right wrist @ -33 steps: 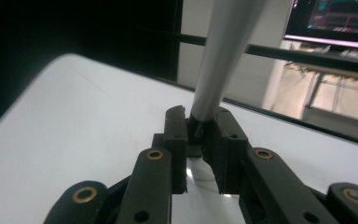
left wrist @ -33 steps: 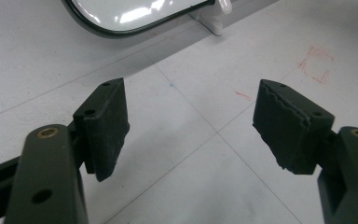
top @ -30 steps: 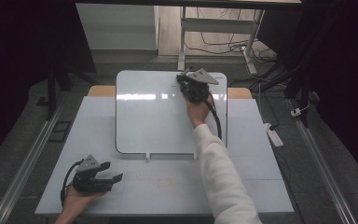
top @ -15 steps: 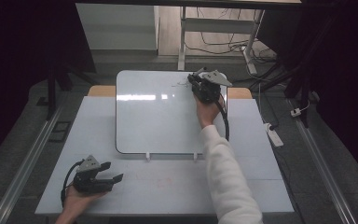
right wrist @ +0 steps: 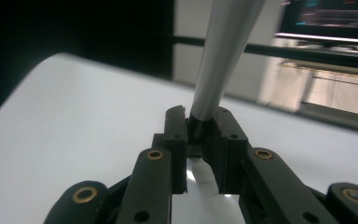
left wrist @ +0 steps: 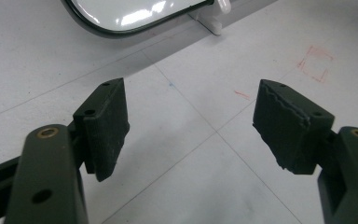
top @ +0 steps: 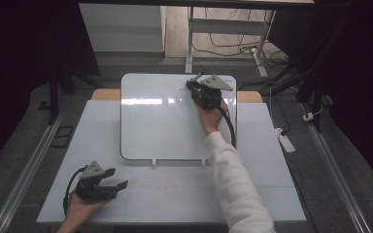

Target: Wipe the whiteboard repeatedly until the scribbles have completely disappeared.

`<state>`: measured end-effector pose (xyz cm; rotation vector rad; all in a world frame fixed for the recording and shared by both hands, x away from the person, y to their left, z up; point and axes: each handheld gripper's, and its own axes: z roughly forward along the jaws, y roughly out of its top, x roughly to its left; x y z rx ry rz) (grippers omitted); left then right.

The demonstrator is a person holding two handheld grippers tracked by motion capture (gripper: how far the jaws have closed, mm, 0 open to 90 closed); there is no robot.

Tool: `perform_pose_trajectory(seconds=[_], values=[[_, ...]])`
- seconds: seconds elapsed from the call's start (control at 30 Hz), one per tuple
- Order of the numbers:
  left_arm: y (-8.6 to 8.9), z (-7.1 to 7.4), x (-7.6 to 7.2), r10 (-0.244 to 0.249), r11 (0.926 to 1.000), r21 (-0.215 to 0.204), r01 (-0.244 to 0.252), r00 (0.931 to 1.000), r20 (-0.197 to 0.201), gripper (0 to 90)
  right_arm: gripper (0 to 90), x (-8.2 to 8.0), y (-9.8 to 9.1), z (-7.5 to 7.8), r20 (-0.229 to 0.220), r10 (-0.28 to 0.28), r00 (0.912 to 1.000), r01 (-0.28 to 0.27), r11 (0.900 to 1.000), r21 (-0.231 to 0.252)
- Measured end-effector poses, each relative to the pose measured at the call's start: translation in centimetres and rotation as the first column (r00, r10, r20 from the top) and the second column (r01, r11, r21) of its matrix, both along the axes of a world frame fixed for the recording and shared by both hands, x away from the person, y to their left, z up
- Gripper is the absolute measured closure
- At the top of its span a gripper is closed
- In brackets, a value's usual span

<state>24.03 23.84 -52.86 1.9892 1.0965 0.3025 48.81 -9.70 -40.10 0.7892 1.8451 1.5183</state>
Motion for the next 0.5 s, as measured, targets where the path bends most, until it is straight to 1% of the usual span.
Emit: perform_pose_trajectory(seconds=[0.03, 0.07, 0.1, 0.17, 0.2, 0.23, 0.3, 0.33, 0.37, 0.4, 0.43, 0.47, 0.5], values=[[0.0, 0.0, 0.0, 0.000, 1.0000, -0.001, 0.000, 1.0000, 0.002, 27.4, 77.1, -0.2, 0.2, 0.0, 0.007, 0.002, 1.0000, -0.002, 0.9998, -0.020], [0.0, 0.0, -0.1, -0.001, 1.0000, 0.000, 0.001, 1.0000, 0.004, 27.4, 77.1, -0.1, 0.1, 0.1, 0.006, 0.000, 1.0000, 0.000, 0.9998, -0.019], [0.0, 0.1, -0.2, -0.001, 1.0000, 0.001, 0.001, 1.0000, 0.005, 27.4, 77.1, 0.1, -0.2, 0.3, 0.003, -0.021, 0.9998, 0.021, 0.9998, -0.005], [0.0, 0.1, -0.2, 0.000, 1.0000, -0.002, 0.000, 1.0000, 0.006, 27.4, 77.1, 0.5, -1.4, 0.7, 0.005, -0.092, 0.9957, 0.092, 0.9953, 0.031], [0.1, 0.1, -0.2, 0.001, 1.0000, -0.002, -0.001, 1.0000, 0.006, 27.4, 77.1, 0.7, -1.9, 0.8, -0.001, -0.105, 0.9944, 0.105, 0.9932, 0.049], [0.1, 0.1, -0.2, 0.001, 1.0000, -0.003, -0.001, 1.0000, 0.005, 27.4, 77.1, 0.7, -2.1, 0.8, -0.002, -0.102, 0.9947, 0.102, 0.9932, 0.054], [0.1, 0.0, -0.1, 0.000, 1.0000, -0.002, 0.000, 1.0000, 0.002, 27.4, 77.1, 0.3, -1.9, 0.6, 0.013, -0.095, 0.9954, 0.095, 0.9953, 0.020], [0.0, 0.0, -0.1, -0.002, 1.0000, 0.001, 0.002, 1.0000, 0.002, 27.4, 77.1, 0.1, -1.7, 0.5, 0.019, -0.077, 0.9968, 0.077, 0.9970, 0.001], [0.0, 0.0, -0.1, -0.002, 1.0000, 0.001, 0.002, 1.0000, 0.003, 27.4, 77.1, 0.0, -1.8, 0.4, 0.024, -0.070, 0.9973, 0.071, 0.9973, -0.019], [0.0, 0.1, -0.1, -0.003, 1.0000, 0.002, 0.003, 1.0000, 0.005, 27.4, 77.1, 0.0, -2.1, 0.4, 0.024, -0.073, 0.9970, 0.074, 0.9969, -0.026], [0.0, 0.1, -0.2, -0.005, 1.0000, 0.003, 0.005, 1.0000, 0.005, 27.4, 77.1, 0.1, -2.7, 0.5, 0.022, -0.098, 0.9950, 0.098, 0.9951, -0.015], [0.0, 0.1, -0.2, -0.003, 1.0000, 0.002, 0.003, 1.0000, 0.005, 27.4, 77.1, 0.2, -3.3, 0.7, 0.010, -0.121, 0.9925, 0.121, 0.9925, 0.014], [0.0, 0.1, -0.2, 0.000, 1.0000, 0.000, 0.000, 1.0000, 0.004, 27.4, 77.1, 0.4, -3.8, 0.7, -0.004, -0.118, 0.9930, 0.118, 0.9919, 0.046]])
